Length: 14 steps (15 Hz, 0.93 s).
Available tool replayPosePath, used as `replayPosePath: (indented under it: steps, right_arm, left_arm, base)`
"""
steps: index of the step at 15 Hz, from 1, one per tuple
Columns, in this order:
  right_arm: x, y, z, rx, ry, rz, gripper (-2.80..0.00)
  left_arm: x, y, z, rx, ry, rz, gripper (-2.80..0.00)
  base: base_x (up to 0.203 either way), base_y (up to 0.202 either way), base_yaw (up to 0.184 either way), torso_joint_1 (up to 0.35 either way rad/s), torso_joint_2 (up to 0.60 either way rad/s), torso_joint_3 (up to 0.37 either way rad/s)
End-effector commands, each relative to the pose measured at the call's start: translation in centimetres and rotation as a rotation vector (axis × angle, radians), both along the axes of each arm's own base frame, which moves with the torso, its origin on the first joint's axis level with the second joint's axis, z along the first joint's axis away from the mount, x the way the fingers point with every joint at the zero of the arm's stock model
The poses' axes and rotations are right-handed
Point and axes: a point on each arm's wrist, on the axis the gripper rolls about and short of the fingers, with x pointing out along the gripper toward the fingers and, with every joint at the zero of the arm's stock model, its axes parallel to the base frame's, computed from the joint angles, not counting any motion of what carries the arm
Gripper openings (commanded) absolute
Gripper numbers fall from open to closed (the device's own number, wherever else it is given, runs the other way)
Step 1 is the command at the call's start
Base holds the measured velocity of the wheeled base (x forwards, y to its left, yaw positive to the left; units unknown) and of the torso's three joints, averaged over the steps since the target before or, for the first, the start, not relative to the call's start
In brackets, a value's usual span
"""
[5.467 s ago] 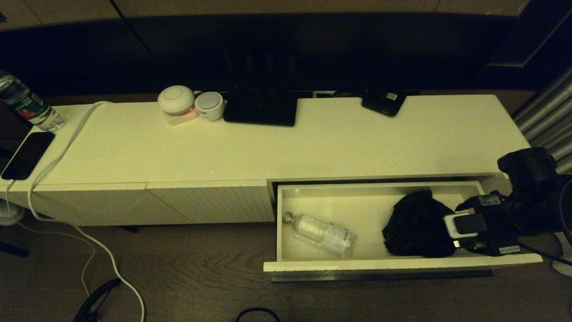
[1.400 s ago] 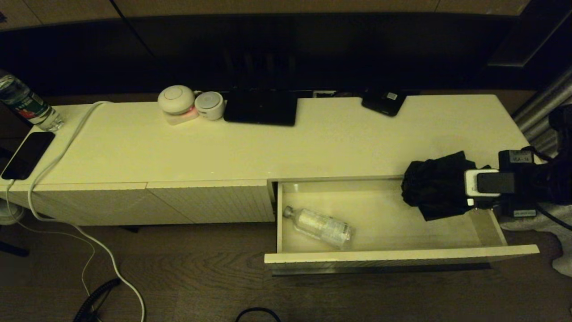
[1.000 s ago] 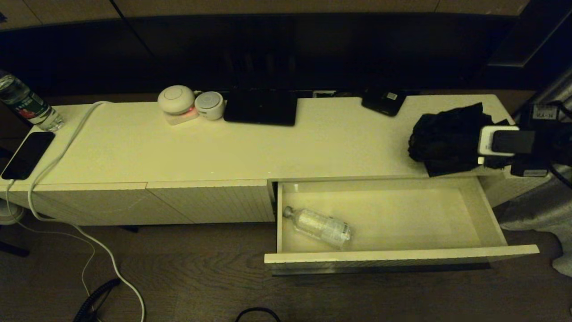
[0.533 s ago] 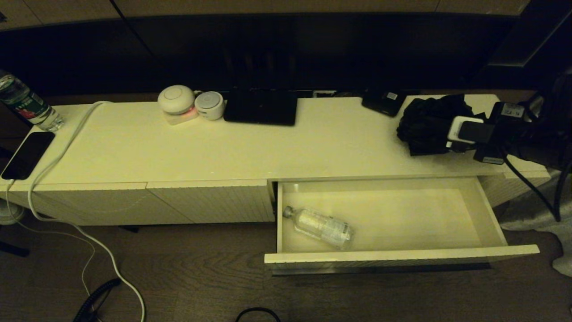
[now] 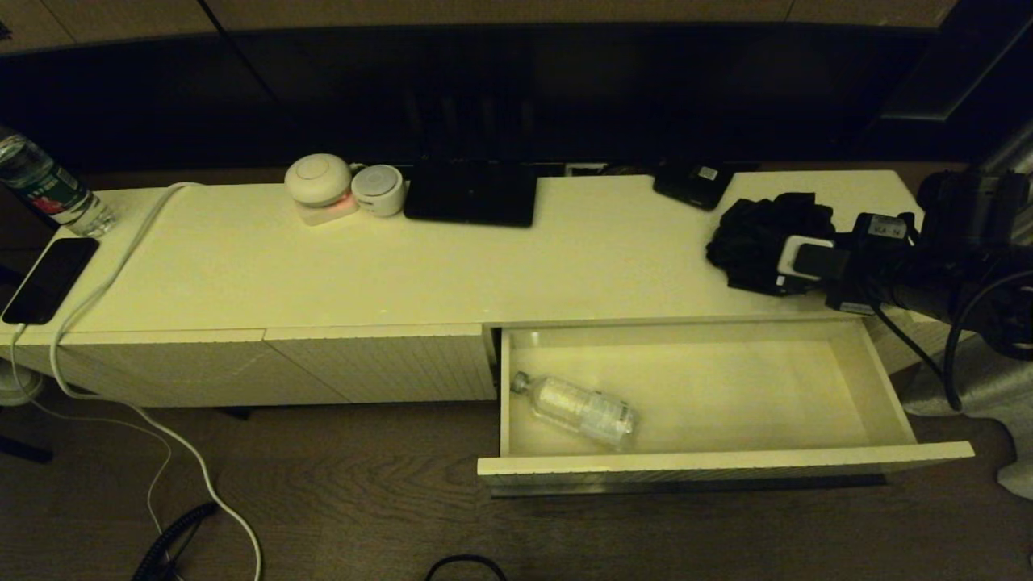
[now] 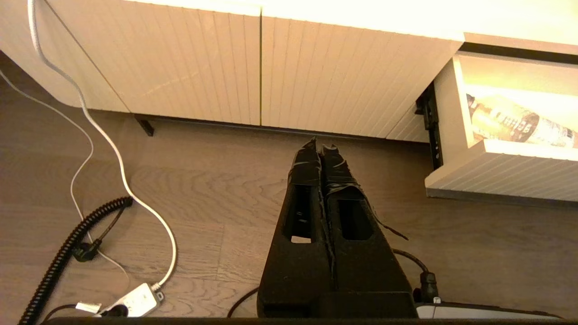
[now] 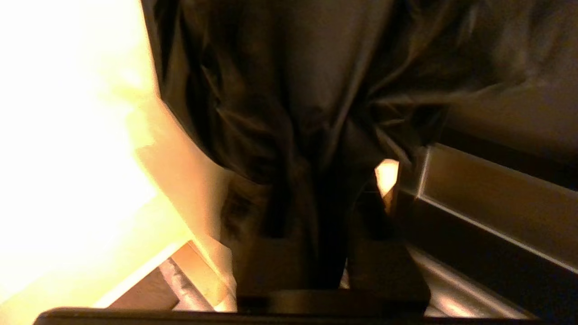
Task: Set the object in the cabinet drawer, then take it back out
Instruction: Take the umbrella out of the drawer and put it on the table, then take the mineral water out of the drawer and put it on the table
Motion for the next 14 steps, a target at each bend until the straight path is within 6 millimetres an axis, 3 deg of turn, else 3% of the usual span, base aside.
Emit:
replayPosePath:
  steps: [1,4,9,14]
  right_arm:
    - [0.1,0.4,-0.4,-0.007,0.008,0.006,0.00]
    - [-1.2,0.6,1.0,-0.006,-0.022,0.013,0.00]
    - [-5.9,3.1,3.1,-0.002,-0.040,0.098,0.00]
    - [-9.7,5.6,1.7,0.012,0.194,0.196,0.00]
  left_arm:
    - [0.0,0.0,0.0,-0.001,-0.002,0.000,-2.80]
    - [0.0,0.0,0.0,-0.001,-0.003,0.000,-2.80]
    - [0.0,0.0,0.0,-0.001,-0.002,0.000,-2.80]
    - [0.0,0.0,0.0,-0.001,-0.001,0.000,-2.80]
  base:
    - [0.000,0.000,0.000,0.000,0.00,0.000]
    - [0.000,0.000,0.000,0.000,0.00,0.000]
    - [0.000,0.000,0.000,0.000,0.00,0.000]
    - [0.000,0.000,0.000,0.000,0.00,0.000]
